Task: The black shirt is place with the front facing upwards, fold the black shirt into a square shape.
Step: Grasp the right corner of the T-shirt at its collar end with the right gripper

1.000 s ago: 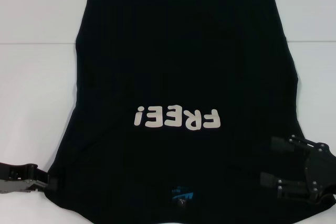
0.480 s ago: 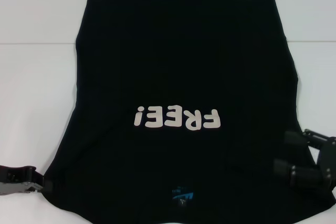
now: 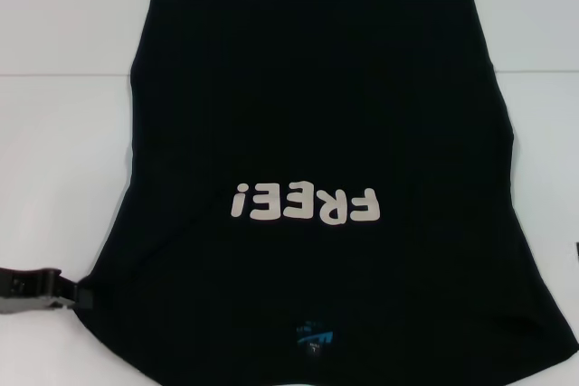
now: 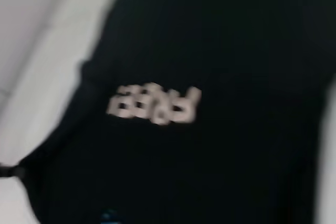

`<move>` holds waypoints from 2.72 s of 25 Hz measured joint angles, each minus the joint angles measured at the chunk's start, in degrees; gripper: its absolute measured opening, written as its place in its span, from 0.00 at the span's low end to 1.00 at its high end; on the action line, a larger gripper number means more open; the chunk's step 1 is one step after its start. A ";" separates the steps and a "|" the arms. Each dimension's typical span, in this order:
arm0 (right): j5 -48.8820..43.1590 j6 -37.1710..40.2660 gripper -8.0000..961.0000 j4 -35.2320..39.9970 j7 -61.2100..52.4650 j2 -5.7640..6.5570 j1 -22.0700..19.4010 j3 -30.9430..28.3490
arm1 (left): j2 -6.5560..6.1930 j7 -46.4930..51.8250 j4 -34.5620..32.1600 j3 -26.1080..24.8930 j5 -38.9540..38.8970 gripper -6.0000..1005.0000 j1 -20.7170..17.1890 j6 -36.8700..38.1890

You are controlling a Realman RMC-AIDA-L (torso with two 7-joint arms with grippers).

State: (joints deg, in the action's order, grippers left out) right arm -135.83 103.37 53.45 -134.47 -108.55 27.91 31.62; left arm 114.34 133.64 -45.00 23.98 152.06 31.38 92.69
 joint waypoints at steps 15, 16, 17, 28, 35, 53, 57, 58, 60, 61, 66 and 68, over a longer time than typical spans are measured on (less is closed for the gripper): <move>-18.73 0.84 0.96 -3.57 -5.51 -1.41 7.63 0.45 | -0.52 -1.25 -0.62 -1.31 -0.42 0.04 0.95 0.05; -18.76 0.50 0.96 -4.11 -5.17 -1.41 7.44 0.47 | -0.52 -1.23 -0.60 -1.31 -0.44 0.04 1.02 -0.07; -18.80 0.08 0.96 -4.58 -4.91 -1.41 7.24 0.51 | -0.52 -1.22 -0.59 -1.31 -0.45 0.04 1.09 -0.11; -19.00 -2.22 0.96 -7.30 -3.60 -1.90 7.09 1.39 | -0.52 -1.05 -0.17 -1.30 -1.26 0.04 1.54 -1.39; -19.08 -2.65 0.96 -7.39 -3.58 -2.57 7.30 2.59 | -0.52 -1.05 -0.17 -1.30 -1.91 0.04 1.58 -1.46; -19.13 -3.35 0.96 -8.19 -2.51 -3.88 7.28 4.31 | -0.35 -1.03 -0.09 -1.30 -2.03 0.04 1.55 -1.64; -18.99 -3.35 0.96 -8.19 -2.32 -4.31 7.40 4.55 | -0.35 -1.04 -0.09 -1.30 -2.03 0.04 1.49 -1.61; -18.93 -3.35 0.96 -8.19 -2.28 -4.39 7.41 4.57 | -0.35 -1.06 -0.09 -1.30 -2.03 0.04 1.49 -1.60; -18.86 -3.35 0.96 -8.19 -2.18 -4.50 7.41 4.58 | -0.35 -1.12 -0.09 -1.30 -2.03 0.04 1.47 -1.58; -18.84 -3.35 0.96 -8.19 -2.08 -4.53 7.42 4.57 | -0.34 -1.18 -0.09 -1.30 -2.03 0.04 1.44 -1.56; -18.39 -3.34 0.96 -8.18 -1.27 -4.56 7.39 4.01 | -0.24 -1.25 -0.09 -1.30 -2.03 0.04 1.42 -1.55; -18.13 -3.35 0.96 -8.18 -1.02 -4.35 7.21 4.00 | -0.22 -1.28 -0.09 -1.30 -2.03 0.04 1.44 -1.56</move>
State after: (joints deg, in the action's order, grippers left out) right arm -153.96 100.02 45.26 -135.49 -112.90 35.13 35.62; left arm 114.11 132.36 -45.09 22.67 150.03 32.82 91.14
